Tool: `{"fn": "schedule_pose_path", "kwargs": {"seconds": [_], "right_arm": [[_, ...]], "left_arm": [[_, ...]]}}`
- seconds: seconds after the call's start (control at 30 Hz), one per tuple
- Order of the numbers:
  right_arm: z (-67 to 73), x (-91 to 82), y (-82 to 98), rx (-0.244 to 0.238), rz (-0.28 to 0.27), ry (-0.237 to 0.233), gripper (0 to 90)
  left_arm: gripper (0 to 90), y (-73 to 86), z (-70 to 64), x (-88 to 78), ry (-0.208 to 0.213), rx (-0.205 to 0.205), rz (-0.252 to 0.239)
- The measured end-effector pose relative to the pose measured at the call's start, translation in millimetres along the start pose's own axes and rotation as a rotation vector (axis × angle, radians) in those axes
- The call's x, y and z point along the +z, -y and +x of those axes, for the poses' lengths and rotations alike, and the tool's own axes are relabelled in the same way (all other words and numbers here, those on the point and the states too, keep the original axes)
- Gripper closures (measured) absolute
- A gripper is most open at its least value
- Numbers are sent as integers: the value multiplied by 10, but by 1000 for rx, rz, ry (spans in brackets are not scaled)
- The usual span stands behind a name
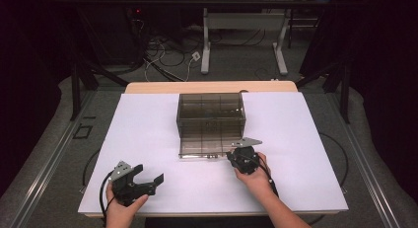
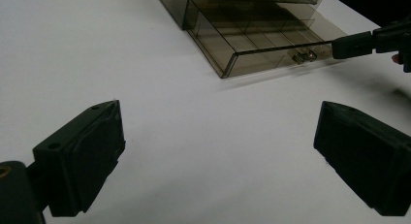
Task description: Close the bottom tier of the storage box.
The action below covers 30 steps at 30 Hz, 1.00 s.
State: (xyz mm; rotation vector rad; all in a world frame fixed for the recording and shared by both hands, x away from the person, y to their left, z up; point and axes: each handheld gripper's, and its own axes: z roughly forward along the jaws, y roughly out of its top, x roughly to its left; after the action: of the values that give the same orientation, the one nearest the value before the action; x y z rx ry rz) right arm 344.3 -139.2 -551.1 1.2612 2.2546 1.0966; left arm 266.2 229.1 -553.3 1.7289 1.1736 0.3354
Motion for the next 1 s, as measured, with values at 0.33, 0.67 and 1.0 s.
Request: {"fn": "schedule_pose_path", "kwargs": {"seconds": [0.33, 0.67, 1.0], "right_arm": [[53, 75, -42, -18, 49, 4, 900], [94, 182, -71, -9, 36, -7, 900], [133, 298, -186, -1, 27, 3, 900]], "left_arm": [[41, -3, 21, -16, -5, 1, -3], [41, -2, 22, -14, -5, 2, -1], [42, -3, 36, -23, -7, 2, -3]]}}
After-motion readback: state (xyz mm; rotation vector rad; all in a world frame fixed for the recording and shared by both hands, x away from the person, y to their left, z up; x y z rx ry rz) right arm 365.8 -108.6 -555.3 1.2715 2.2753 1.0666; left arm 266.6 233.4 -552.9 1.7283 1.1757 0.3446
